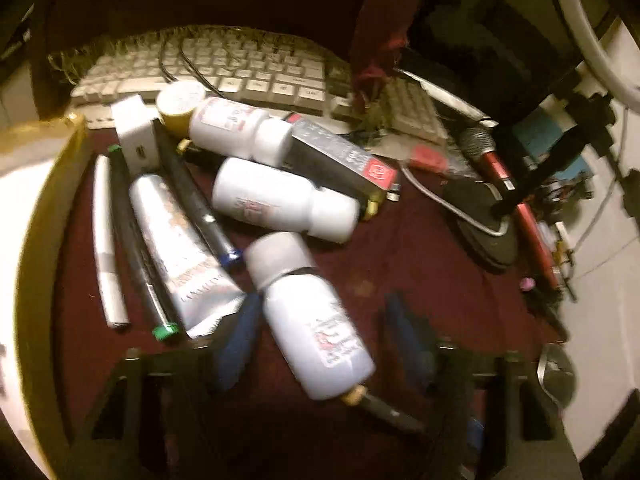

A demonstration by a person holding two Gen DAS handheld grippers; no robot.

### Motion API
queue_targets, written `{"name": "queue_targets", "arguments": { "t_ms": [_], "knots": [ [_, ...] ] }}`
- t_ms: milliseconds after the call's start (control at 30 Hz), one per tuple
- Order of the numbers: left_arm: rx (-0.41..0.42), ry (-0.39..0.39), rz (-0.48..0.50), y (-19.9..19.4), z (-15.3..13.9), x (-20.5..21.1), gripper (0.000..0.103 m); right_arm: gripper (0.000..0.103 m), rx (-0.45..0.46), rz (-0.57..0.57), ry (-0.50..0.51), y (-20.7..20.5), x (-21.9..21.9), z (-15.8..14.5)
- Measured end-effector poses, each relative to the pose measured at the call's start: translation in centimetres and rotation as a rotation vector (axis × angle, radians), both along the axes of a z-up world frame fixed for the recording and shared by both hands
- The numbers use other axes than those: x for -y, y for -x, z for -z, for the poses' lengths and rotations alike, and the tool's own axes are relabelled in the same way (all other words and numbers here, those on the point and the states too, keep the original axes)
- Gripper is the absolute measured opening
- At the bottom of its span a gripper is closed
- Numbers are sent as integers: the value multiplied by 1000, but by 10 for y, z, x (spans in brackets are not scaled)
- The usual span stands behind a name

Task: Organize objects
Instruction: 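Grasp the red-labelled white bottle with the left tool while the right tool holds the black marker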

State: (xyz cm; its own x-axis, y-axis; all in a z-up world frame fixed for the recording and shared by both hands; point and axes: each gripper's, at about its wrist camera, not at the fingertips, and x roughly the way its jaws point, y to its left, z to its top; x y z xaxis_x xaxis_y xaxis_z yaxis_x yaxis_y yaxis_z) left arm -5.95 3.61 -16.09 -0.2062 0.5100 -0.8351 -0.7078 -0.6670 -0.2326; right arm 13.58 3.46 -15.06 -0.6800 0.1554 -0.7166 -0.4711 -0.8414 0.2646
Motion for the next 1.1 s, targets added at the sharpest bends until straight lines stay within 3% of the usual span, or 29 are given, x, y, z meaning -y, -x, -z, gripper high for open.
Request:
{"name": "queue_targets", "arguments": {
  "t_ms": [367, 500, 567, 667, 833, 1033, 1100],
  "knots": [
    [-38, 49, 84, -10, -2, 46, 33, 32, 16, 5, -24, 10, 3, -1],
    [-54, 49, 61, -9, -2, 41, 34, 32, 34, -9, -87, 18, 11, 0],
    [-102, 50, 69, -13, -1, 36, 34, 20, 49, -20, -114, 20, 16, 0],
    [-157, 59, 71, -17, 1, 37, 31, 13, 62, -34, -140, 21, 21, 1],
    [-53, -16, 51, -15, -2, 63, 30, 13, 38, -36, -107, 24, 21, 1],
    [79, -180, 6, -5, -17, 113, 30, 13, -65, -98, -16, 32, 35, -8],
    [82, -216, -2, -2, -27, 126, 30, 13, -93, -113, 6, 35, 40, -12]
  ]
}}
